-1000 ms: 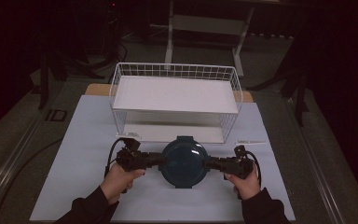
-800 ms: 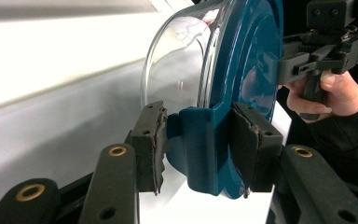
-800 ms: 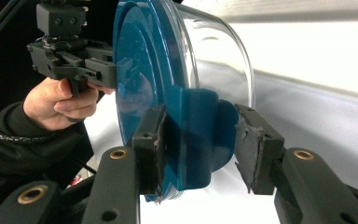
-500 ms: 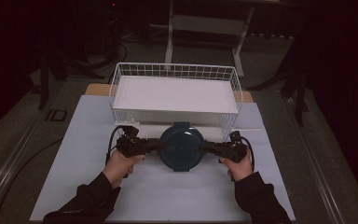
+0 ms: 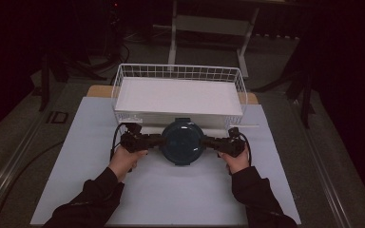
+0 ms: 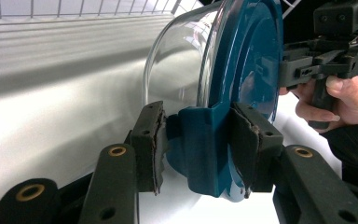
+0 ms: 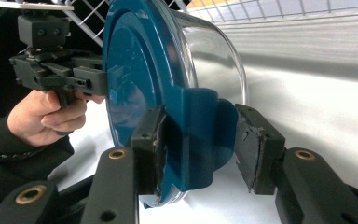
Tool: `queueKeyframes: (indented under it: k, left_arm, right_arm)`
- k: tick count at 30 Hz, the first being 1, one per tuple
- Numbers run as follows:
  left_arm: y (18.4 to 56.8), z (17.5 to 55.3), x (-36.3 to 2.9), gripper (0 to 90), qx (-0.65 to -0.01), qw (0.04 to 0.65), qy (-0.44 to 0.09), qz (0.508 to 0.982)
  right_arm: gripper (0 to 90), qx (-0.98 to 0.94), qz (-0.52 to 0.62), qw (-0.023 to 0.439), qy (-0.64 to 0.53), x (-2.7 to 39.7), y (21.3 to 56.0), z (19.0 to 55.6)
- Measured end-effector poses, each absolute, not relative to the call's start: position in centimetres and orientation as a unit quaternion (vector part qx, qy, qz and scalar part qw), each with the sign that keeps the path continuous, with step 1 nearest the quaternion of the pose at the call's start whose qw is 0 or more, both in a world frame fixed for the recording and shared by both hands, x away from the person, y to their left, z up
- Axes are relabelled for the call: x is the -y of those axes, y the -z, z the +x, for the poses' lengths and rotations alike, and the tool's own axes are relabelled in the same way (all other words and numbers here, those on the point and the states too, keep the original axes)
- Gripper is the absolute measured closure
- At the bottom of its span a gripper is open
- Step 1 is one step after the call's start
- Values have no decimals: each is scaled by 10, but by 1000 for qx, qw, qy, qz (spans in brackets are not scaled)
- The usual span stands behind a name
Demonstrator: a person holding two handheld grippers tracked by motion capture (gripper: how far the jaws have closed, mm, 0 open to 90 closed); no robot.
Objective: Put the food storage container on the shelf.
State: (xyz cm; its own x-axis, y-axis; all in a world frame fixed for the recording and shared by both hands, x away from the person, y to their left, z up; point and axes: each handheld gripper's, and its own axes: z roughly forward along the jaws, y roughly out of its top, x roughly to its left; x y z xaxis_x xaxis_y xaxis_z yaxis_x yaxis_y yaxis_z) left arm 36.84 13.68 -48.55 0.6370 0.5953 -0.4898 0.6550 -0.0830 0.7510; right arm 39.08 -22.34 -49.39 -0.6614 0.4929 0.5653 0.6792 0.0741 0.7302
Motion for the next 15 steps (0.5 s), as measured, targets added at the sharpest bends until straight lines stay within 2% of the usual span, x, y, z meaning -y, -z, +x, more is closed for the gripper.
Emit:
queueKeyframes:
  k: [15]
  left_arm:
    - [501, 382, -139, 564, -432, 532, 15, 728]
  right_arm:
    - [549, 732, -413, 60, 539, 216, 506, 405]
